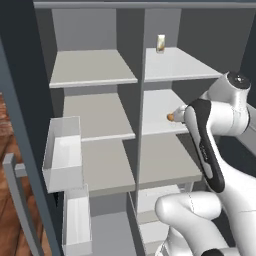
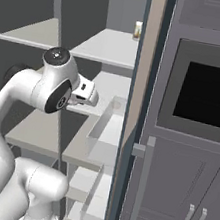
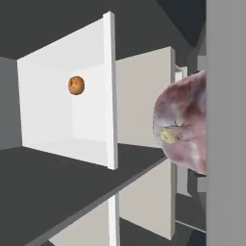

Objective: Take the tangerine and garlic from the fridge shelf and place them in the freezer drawer to begin freezing them.

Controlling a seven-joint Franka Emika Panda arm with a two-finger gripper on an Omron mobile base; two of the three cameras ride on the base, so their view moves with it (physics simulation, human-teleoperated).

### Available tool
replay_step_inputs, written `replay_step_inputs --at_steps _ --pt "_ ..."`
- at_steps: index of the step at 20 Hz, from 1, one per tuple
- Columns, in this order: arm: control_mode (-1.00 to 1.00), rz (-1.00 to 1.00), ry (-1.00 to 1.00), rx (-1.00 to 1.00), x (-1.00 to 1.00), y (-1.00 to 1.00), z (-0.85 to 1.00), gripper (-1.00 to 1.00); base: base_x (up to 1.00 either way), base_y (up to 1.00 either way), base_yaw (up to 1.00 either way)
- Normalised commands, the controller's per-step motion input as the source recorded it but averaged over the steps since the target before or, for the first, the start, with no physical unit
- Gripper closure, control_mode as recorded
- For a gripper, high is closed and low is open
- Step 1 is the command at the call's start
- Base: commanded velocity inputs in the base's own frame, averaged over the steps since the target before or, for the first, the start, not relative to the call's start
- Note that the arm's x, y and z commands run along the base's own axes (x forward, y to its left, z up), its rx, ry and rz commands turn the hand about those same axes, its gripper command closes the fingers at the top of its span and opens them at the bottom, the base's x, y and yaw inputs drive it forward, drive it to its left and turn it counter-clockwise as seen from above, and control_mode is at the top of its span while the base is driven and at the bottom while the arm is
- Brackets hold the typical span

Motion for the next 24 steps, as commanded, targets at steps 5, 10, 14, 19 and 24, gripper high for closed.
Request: replay_step_inputs --at_steps 5,10,14,19,24 --pt "1.00 0.00 0.00 0.00 0.00 0.00 0.00 1.00 -0.72 -0.22 0.04" --pt "1.00 0.00 0.00 0.00 0.00 0.00 0.00 1.00 -0.78 -0.35 0.27" --pt "1.00 0.00 0.00 0.00 0.00 0.00 0.00 1.00 -0.20 -0.24 0.34" --pt "1.00 0.00 0.00 0.00 0.00 0.00 0.00 1.00 0.21 -0.05 0.41" --pt "1.00 0.00 0.00 0.00 0.00 0.00 0.00 1.00 -0.12 -0.49 0.35"
